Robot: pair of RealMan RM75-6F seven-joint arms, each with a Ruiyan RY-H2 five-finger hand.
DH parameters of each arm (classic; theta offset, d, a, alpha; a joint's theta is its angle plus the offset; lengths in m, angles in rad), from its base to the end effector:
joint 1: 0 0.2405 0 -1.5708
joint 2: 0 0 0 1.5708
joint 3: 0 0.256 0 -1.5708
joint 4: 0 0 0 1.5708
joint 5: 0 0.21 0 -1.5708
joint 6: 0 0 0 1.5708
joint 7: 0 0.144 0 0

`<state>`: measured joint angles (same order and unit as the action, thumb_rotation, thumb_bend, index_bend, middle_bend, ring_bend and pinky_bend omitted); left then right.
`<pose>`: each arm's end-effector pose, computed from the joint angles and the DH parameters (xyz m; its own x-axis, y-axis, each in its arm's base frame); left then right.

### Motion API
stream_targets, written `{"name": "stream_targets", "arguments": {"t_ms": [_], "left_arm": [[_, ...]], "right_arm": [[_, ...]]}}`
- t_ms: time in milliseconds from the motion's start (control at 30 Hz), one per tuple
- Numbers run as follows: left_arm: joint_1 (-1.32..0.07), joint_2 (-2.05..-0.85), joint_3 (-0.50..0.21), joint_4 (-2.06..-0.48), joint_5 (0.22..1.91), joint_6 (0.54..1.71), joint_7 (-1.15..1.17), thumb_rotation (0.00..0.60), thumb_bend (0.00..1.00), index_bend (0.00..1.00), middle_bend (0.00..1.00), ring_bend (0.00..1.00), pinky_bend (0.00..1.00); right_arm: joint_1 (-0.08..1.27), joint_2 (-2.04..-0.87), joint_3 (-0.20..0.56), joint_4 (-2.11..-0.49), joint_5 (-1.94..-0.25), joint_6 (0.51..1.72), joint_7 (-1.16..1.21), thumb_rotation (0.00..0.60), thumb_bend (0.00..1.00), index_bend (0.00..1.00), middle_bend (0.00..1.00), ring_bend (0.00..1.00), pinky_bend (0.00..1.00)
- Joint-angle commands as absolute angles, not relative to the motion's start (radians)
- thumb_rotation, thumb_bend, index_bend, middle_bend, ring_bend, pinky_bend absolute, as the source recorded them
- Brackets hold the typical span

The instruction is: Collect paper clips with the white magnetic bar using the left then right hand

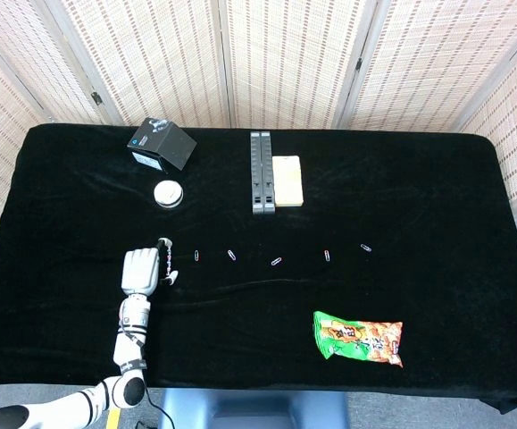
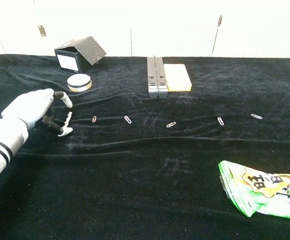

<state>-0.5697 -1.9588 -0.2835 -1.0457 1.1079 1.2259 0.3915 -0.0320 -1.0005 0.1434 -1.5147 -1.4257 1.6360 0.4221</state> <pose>-0.2011 0.3313 -0.0658 0.3714 0.0588 0.9266 0.9283 -0.0051 -0.3718 -0.3431 -0.1583 0.2472 0.2058 0.2434 0.9478 -0.9780 0.0847 0.1906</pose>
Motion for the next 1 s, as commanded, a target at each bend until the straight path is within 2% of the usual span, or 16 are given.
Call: {"name": "stream_targets", "arguments": {"t_ms": [33, 433, 700, 867, 1000], "left_arm": [[-0.566, -1.975, -0.272, -1.017, 1.124, 1.250, 0.404, 0.600, 0.25, 0.34, 1.00, 1.00, 1.00], [-0.532, -1.967, -0.264, -0.909, 1.148, 1.318, 0.447, 0.600, 0.25, 0.34, 1.00, 1.00, 1.00], [-0.522, -1.931, -0.289, -0.865, 1.165, 1.360, 0.423, 0.600, 0.25, 0.34, 1.00, 1.00, 1.00], [-0.515, -1.874, -0.315, -0.977, 1.187, 1.418, 0.413, 0.600, 0.25, 0.33, 1.00, 1.00, 1.00], [-0.500, -1.846, -0.309, -1.103, 1.175, 1.398, 0.412, 0.600, 0.25, 0.35, 1.00, 1.00, 1.00]], "right_arm": [[-0.032, -1.000, 0.144, -1.515, -1.427, 1.634, 0.422, 0.600, 0.26, 0.00, 0.00, 0.00, 0.00], [-0.040, -0.999, 0.148, -1.521, -1.434, 1.638, 0.418, 0.600, 0.26, 0.00, 0.00, 0.00, 0.00], [-0.044, -1.001, 0.153, -1.523, -1.432, 1.641, 0.412, 0.600, 0.26, 0.00, 0.00, 0.00, 0.00], [-0.041, -1.002, 0.155, -1.522, -1.430, 1.633, 0.411, 0.600, 0.26, 0.00, 0.00, 0.00, 0.00], [-0.039, -1.001, 0.157, -1.522, -1.427, 1.626, 0.412, 0.600, 0.26, 0.00, 0.00, 0.00, 0.00]]}}
